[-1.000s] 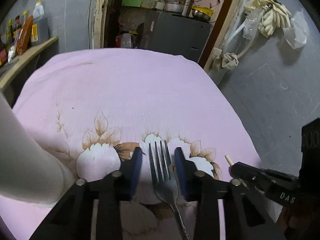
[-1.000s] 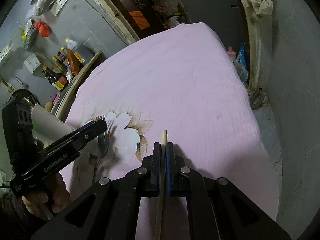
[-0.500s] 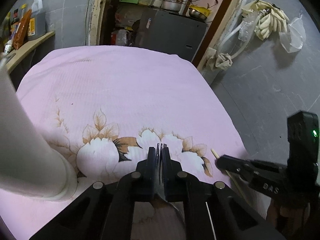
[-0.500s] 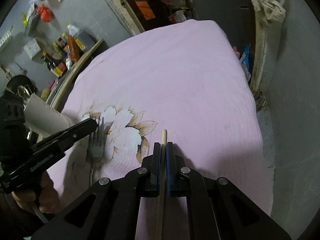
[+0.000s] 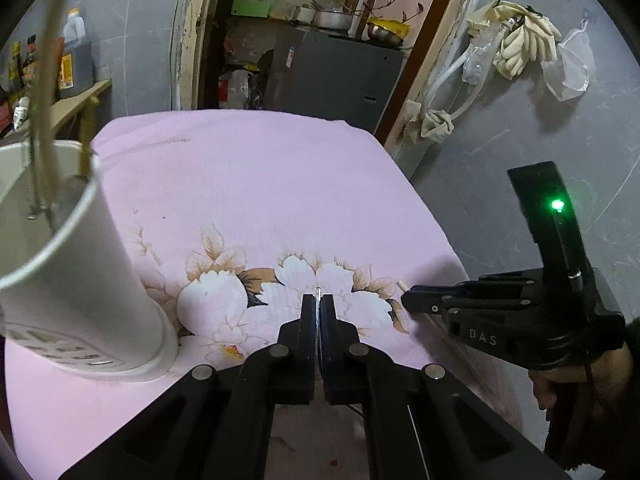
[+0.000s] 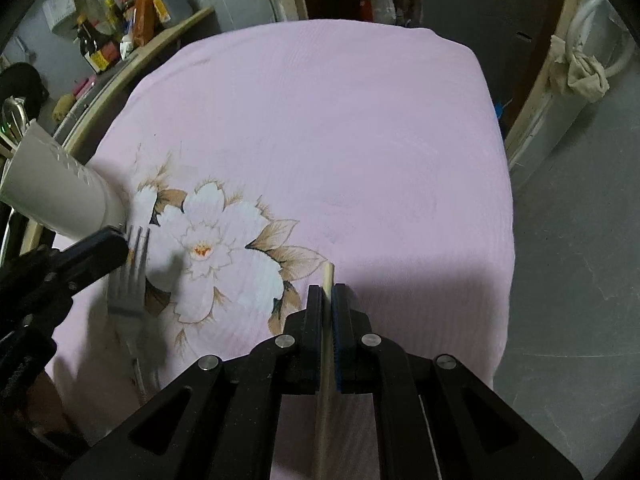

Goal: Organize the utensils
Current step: 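Lift the fork and chopstick up and carry them over the white caddy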

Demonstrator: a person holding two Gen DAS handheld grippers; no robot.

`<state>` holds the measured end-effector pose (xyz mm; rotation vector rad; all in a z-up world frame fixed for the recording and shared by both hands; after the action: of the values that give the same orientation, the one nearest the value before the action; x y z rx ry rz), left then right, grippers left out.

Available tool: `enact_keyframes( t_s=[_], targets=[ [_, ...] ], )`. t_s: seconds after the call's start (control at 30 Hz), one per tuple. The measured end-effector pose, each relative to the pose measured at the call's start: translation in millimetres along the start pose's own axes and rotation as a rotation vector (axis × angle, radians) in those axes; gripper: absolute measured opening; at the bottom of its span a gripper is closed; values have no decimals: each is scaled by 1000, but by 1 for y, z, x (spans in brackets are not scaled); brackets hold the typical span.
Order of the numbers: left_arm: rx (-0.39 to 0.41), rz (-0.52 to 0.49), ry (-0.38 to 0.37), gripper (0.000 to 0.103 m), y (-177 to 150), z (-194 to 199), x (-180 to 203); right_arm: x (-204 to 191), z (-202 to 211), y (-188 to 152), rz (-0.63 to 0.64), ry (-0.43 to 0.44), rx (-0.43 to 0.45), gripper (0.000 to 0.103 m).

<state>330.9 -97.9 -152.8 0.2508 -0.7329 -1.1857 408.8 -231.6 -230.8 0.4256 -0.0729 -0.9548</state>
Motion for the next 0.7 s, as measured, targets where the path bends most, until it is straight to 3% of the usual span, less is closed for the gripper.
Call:
enact_keyframes(
  t_s=[0.1, 0.27, 0.33, 0.5, 0.7],
  targets=[
    [45, -22, -2, 3, 2, 18, 2, 1, 34, -2, -111, 85, 171, 4],
    [209, -42, 27, 3, 9, 66, 1, -11, 90, -14, -254, 111, 447, 4],
    [261, -38, 36, 3, 13, 83, -3, -21, 105, -18, -271, 87, 515, 4],
    [324, -71, 47, 3, 31, 122, -14, -61, 145, -12, -229, 11, 703, 4],
    [383, -73, 19, 3, 61, 178, -39, -106, 194, 22, -138, 6, 896, 4]
  ],
)
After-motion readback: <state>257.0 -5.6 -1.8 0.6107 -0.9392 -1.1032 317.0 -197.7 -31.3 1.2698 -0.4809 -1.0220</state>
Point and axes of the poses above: each gripper's, at about its wrist camera, not at the fingertips, and z roughly against the way its jaws point, x to its right, y to its top, the point moved 4 cm from there along -z, roughly the way its jaws point, and after that the axes turned 13 degrees about z, right-handed, at the moved point
